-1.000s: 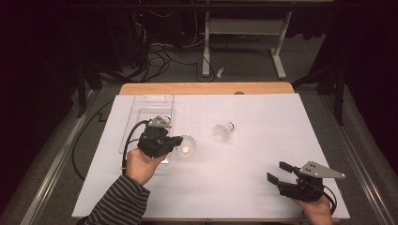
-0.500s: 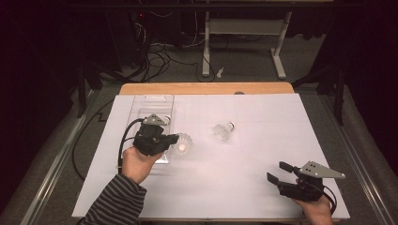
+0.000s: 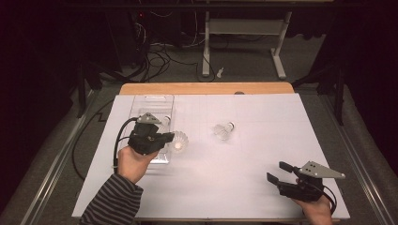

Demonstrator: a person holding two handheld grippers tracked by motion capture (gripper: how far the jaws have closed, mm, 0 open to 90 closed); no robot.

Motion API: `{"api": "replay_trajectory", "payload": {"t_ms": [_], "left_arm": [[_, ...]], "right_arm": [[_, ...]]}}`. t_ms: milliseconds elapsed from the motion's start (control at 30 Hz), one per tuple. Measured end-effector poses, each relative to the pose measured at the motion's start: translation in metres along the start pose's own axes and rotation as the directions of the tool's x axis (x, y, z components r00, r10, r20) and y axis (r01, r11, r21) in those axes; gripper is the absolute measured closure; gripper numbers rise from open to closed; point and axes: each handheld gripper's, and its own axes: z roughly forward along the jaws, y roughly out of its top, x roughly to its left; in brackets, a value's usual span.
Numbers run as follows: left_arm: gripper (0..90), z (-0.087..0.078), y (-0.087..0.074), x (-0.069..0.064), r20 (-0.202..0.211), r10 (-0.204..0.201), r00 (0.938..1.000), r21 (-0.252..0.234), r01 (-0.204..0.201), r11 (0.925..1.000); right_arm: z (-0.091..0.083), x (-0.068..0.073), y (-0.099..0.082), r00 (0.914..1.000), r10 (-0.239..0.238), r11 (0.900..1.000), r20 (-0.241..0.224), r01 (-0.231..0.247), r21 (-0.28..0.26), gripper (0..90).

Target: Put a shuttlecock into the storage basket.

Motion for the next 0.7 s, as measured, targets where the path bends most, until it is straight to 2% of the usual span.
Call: {"api": "replay_trajectory", "payload": {"t_ms": [467, 700], "left_arm": [[89.4, -0.014, -0.004, 0.011, -0.027, -0.029, 0.9992, -0.023, 0.028, 0.9993], [89.4, -0.019, -0.004, 0.013, -0.038, -0.030, 0.9988, -0.028, 0.029, 0.9992]], "right_arm": [[0.000, 0.000, 0.000, 1.0000, -0.002, 1.0000, 0.000, 0.002, 0.001, 31.6], [0.001, 0.000, 0.000, 1.0000, -0.003, 1.0000, 0.000, 0.003, 0.001, 31.6]]}}
